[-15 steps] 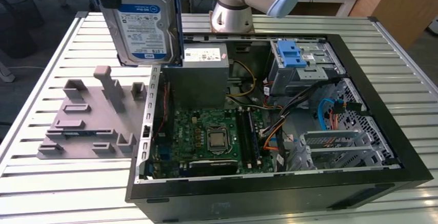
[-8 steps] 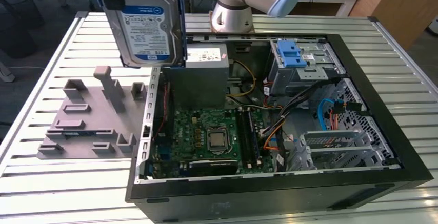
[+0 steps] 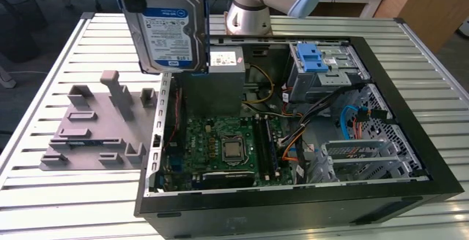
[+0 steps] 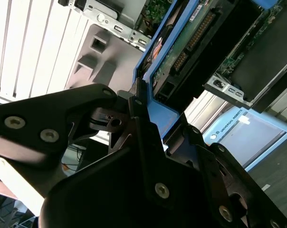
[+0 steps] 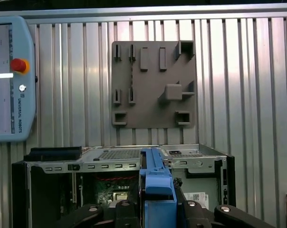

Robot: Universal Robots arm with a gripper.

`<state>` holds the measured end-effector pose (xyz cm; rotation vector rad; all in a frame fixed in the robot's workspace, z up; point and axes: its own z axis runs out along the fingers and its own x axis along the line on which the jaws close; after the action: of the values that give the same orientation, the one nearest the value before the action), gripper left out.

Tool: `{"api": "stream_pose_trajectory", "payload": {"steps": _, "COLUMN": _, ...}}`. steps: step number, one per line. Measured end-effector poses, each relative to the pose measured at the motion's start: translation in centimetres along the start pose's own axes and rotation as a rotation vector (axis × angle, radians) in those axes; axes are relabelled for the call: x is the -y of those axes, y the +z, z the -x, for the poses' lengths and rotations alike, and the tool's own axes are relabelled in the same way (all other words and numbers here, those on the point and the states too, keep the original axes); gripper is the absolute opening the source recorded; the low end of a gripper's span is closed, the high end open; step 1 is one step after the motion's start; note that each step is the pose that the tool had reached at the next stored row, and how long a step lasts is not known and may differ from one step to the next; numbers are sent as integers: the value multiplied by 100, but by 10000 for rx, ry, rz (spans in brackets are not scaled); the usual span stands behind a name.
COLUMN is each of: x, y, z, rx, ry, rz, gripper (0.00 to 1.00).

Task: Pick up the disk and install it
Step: 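Pick up the disk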

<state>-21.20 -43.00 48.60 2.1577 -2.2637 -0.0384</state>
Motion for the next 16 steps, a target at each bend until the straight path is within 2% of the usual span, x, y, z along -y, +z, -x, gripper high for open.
{"api": "stream_pose_trajectory", "payload": {"steps": 6, "x": 75, "y": 0, "z": -32, "rx": -1, "ry": 7, "rz": 1, "gripper": 36}}
{"api": "stream_pose_trajectory", "payload": {"steps": 16, "x": 239, "y": -1, "z": -37, "rx": 0, "ry": 11, "rz": 1, "gripper": 36}}
